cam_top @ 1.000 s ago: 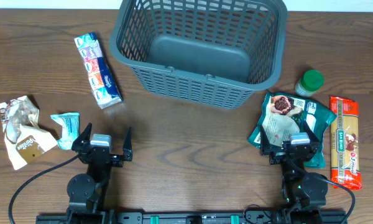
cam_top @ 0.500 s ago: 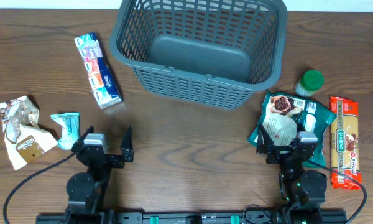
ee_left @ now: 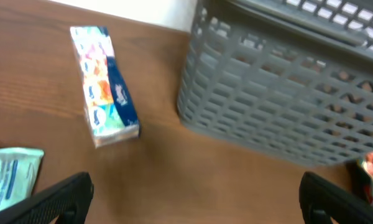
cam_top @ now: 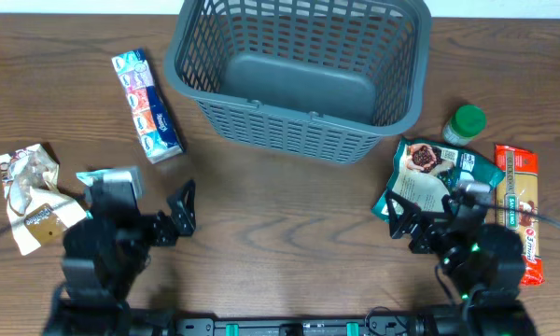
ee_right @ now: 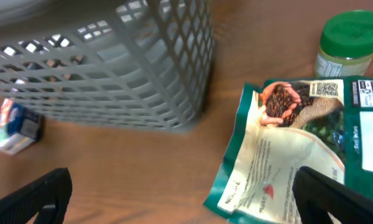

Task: Pack container
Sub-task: 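Reach both grippers to the grey basket's near rim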

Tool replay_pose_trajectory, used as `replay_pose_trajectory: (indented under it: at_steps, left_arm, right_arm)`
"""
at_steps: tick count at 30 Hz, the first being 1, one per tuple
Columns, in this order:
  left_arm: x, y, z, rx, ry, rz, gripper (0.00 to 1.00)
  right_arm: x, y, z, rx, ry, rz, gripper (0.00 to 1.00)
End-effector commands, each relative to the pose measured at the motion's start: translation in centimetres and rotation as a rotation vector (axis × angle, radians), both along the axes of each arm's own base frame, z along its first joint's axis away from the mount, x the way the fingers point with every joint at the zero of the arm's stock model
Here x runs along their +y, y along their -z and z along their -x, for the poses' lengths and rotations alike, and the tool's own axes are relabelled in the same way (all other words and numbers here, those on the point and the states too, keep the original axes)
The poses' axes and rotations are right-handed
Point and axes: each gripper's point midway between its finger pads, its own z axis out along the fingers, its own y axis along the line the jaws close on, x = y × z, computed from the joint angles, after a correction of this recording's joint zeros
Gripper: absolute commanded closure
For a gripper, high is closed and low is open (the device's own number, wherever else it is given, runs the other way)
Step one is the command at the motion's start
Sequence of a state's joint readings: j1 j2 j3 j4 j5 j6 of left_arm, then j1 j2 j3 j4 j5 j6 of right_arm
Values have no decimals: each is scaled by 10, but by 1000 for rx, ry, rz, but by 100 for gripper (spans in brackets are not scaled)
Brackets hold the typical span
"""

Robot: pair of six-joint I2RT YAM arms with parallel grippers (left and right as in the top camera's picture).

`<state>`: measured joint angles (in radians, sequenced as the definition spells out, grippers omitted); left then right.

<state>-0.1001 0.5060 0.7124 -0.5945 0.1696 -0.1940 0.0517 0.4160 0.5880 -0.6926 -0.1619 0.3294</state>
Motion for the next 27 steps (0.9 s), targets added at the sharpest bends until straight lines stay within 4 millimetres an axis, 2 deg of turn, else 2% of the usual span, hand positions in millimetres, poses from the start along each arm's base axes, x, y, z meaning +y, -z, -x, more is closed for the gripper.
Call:
replay_pose_trajectory:
  at_steps: [1,5,9,13,21,27]
  left_arm:
    - [-14,-25,-9,70,99,-29,1]
    - [-23,-44,-15,236,144,-10,1]
    - [-23,-65,-17,364,177,-58,1]
    - [-23,-85,-17,412,220,-108,1]
    - [-22,-73,-11,492,224,-106,1]
    - [-24,-74,-20,469,279,-164,1]
  right_arm:
    - [13,-30,1,68,-58,-43,0]
    - [23,-47,10,259,-111,-62,1]
    - [25,-59,21,473,-115,-72,1]
    - [20,-64,11,535,-101,-34,1]
    - [22,-45,3,639,-115,-38,1]
    - [30,-36,-3,716,-177,-39,1]
